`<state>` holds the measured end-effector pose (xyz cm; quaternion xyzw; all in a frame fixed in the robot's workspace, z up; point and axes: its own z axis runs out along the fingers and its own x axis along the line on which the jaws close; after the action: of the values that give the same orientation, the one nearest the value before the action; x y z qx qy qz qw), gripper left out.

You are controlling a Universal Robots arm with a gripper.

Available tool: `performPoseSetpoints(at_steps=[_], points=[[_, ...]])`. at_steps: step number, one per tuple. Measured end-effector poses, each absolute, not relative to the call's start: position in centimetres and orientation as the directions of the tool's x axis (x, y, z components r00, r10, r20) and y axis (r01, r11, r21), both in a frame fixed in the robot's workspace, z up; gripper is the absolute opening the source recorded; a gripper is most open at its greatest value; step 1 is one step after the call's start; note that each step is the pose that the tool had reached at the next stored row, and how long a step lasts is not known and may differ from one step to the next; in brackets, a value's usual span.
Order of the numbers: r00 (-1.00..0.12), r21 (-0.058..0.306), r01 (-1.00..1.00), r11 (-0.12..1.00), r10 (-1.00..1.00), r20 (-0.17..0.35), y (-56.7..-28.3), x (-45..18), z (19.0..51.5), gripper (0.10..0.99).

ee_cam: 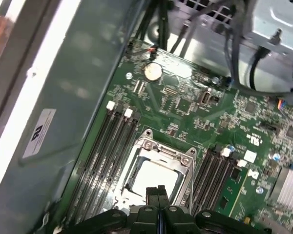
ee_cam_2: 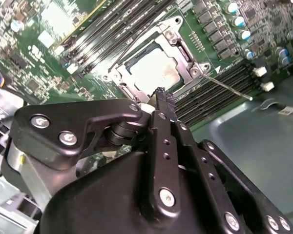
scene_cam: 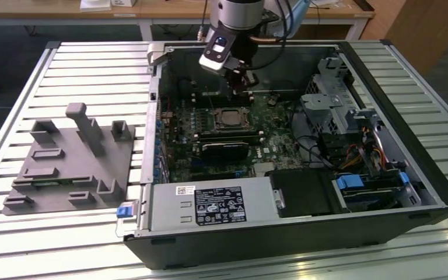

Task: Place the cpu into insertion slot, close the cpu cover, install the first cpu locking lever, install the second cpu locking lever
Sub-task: 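Install the first cpu locking lever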

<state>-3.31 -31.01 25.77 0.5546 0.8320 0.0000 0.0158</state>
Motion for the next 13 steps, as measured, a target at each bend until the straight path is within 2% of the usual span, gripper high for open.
performPoseSetpoints(at_steps=[13], points=[[-0.536,0.017,0.844,0.537,0.844,-0.026,-31.01,-3.31,25.77,0.106]])
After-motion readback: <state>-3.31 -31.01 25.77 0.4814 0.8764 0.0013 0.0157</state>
